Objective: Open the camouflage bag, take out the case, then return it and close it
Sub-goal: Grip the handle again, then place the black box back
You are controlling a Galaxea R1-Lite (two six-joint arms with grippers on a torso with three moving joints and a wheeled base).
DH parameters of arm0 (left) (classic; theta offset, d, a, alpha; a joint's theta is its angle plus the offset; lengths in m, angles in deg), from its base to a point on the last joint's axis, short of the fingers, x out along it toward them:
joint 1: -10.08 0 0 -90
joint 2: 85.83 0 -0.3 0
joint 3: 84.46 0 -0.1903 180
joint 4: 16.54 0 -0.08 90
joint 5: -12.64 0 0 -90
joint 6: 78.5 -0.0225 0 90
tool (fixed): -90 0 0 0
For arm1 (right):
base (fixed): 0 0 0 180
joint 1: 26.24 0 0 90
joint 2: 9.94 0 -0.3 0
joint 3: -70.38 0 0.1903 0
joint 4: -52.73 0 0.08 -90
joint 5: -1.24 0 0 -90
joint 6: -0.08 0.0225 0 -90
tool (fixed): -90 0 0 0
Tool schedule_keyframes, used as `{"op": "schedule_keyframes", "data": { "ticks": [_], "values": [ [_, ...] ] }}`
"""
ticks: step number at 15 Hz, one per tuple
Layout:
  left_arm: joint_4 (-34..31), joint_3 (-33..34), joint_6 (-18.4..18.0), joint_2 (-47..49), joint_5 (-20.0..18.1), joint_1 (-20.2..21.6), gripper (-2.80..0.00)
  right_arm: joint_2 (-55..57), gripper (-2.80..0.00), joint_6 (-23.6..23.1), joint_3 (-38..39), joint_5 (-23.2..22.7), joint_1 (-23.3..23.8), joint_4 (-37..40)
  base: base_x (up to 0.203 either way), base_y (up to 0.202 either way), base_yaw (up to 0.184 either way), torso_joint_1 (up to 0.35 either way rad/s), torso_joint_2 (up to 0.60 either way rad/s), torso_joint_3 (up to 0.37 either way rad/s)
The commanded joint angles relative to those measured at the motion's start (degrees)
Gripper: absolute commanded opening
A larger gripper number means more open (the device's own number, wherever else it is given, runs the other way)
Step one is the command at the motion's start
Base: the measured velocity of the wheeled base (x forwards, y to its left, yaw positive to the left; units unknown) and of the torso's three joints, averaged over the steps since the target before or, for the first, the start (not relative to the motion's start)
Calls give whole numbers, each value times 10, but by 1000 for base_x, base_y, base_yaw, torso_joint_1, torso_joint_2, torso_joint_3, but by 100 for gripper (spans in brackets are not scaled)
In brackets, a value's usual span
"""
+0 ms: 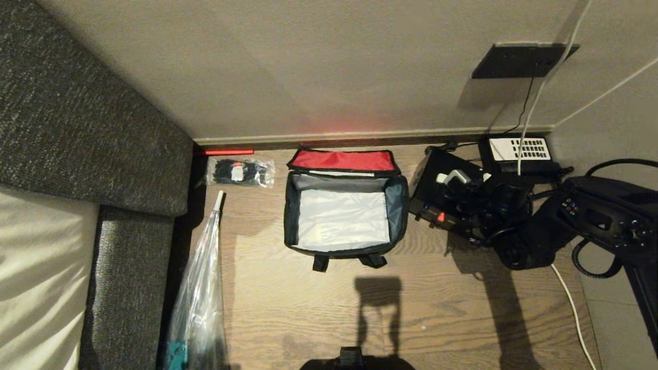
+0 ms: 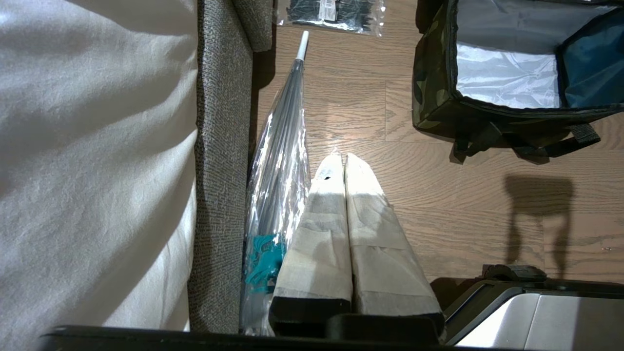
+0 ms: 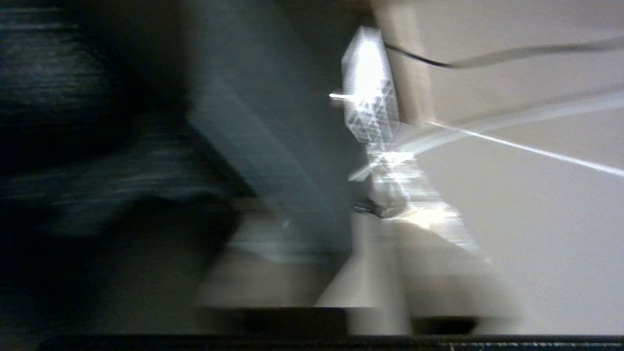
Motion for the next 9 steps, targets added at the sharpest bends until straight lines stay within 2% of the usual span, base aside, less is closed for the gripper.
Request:
{"op": "schedule_keyframes", "data": {
  "ticks": [1,5,7,9],
  "values": [
    [0,2,0,-1,0,0,-280,-5,-280,-3,4,5,0,-8,0,0,0,0,0,0],
    [0,2,0,-1,0,0,-280,-32,-280,5,35,7,0,-4,0,0,0,0,0,0],
    [0,2,0,-1,0,1,-280,-69,-280,9,78,11,-1,7,0,0,0,0,0,0],
    [0,2,0,-1,0,0,-280,-123,-280,31,121,13,-7,25,0,0,0,0,0,0]
  ]
}}
